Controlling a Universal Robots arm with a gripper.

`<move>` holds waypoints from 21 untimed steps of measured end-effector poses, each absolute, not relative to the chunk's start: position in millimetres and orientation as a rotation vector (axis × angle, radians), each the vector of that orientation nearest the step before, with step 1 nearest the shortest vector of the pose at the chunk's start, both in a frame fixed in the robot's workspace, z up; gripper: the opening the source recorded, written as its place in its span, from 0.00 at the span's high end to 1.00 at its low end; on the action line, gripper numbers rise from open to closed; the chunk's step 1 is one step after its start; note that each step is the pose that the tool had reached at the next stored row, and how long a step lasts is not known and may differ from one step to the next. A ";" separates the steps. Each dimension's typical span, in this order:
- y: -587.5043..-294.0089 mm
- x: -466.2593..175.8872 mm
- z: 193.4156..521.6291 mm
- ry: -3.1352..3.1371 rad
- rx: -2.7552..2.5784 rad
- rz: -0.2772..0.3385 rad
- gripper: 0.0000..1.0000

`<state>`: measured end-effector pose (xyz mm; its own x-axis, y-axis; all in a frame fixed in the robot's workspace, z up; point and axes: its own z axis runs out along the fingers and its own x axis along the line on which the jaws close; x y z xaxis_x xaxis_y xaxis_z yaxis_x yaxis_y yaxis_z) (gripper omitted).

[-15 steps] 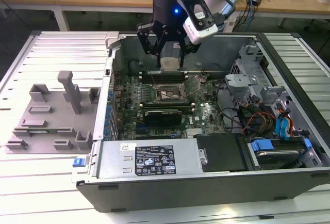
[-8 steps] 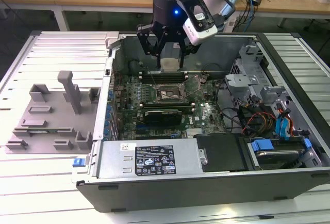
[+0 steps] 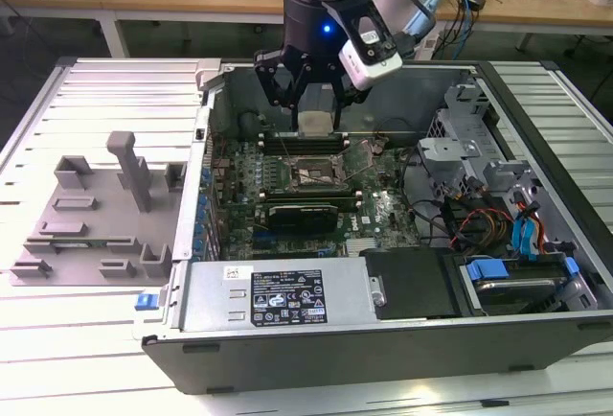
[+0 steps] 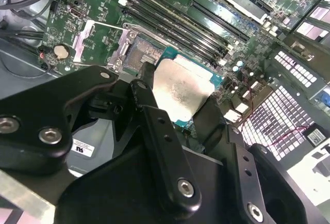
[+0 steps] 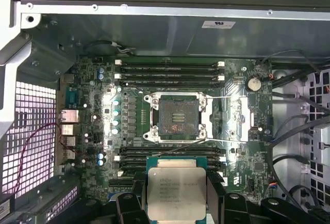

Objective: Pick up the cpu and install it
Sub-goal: 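Pick up the cpu and move it towards the insertion slot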

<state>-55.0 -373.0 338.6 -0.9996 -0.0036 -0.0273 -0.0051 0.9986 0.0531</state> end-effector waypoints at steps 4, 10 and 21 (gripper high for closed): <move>-364.9 -54.9 329.8 3.113 -0.007 0.083 0.45; -354.7 -54.7 323.0 3.113 -0.007 0.083 0.45; -350.2 -51.9 308.2 3.113 -0.007 0.083 0.45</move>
